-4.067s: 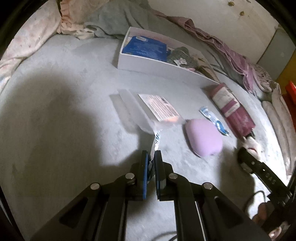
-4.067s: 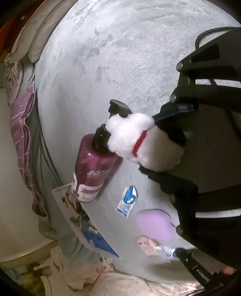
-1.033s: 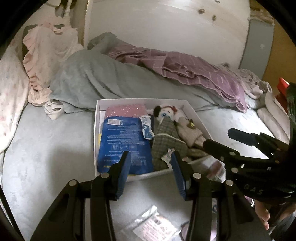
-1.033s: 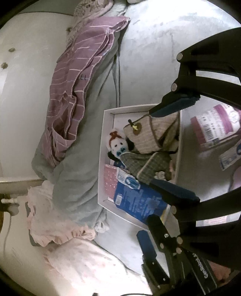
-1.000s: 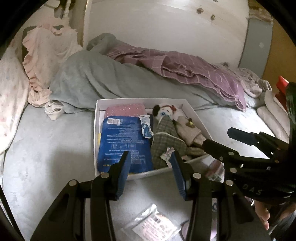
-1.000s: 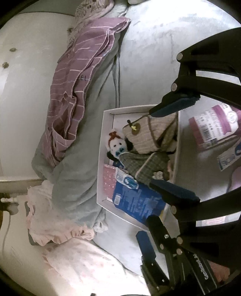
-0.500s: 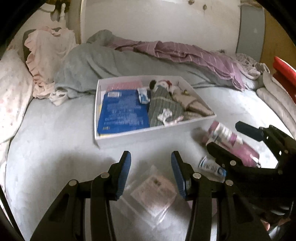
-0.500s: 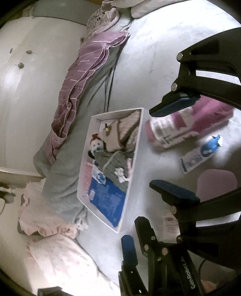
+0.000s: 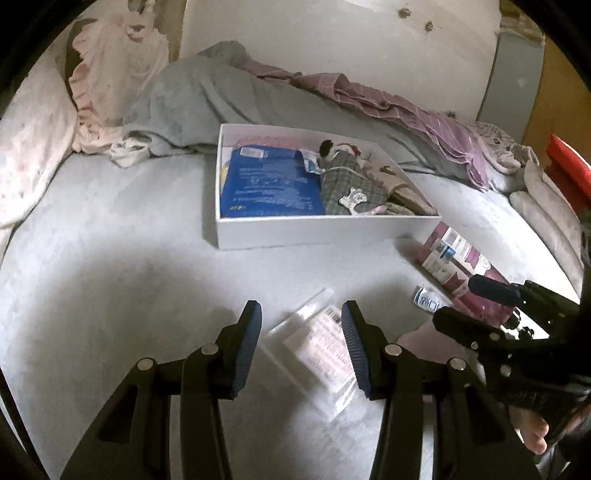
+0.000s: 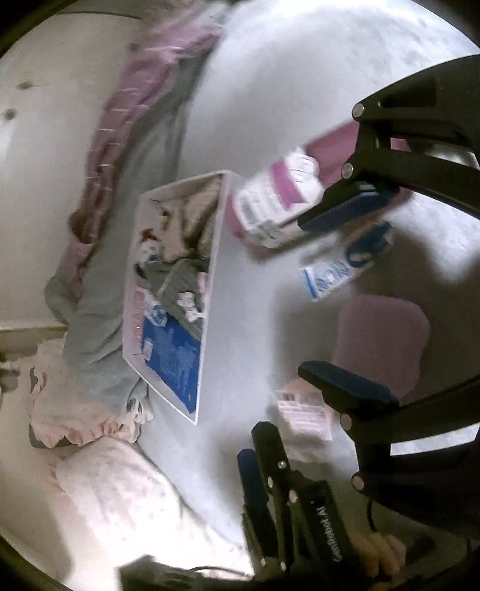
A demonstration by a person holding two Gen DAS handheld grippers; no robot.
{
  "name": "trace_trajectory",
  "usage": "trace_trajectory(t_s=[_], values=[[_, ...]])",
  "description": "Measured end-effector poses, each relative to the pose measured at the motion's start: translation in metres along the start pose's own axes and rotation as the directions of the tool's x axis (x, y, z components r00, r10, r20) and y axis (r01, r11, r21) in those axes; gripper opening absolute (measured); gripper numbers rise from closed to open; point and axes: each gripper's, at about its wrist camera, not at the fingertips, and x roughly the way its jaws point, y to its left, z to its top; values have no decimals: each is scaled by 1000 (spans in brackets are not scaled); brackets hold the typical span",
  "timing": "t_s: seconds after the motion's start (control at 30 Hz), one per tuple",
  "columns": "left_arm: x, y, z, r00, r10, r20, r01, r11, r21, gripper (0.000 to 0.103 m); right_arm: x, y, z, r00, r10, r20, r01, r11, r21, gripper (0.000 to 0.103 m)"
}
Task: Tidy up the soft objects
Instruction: 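Move the left tool to the clear sponge bag while the right tool approaches the lavender pad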
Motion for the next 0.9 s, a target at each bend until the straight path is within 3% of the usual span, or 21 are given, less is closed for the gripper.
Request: trace_trajectory(t_s=[0.13,0.3,0.37,0.7,0.9], values=[[2,0,-5,1000,-15,-21,16,1000,5,45,1,1,-7,999,25,-27,-25,1000,18,73],[14,2,-11,989,-101,-107,97,995,-39,45,-1,6,-16,996,78,-46,-77,997,17,74],[17,2,-13,990,-86,-115,83,996,-39,46,-4,9,-20,996,74,-49,-74,997,2,75],[30,-18,-24,990,-16,-141,29,996,86,79,15,24,-39,987,71,-145,-81,995,-60,84],[32,-19,-25,989,-13,-149,29,994,103,84,17,28,-40,988,53,-146,-65,995,-76,87]])
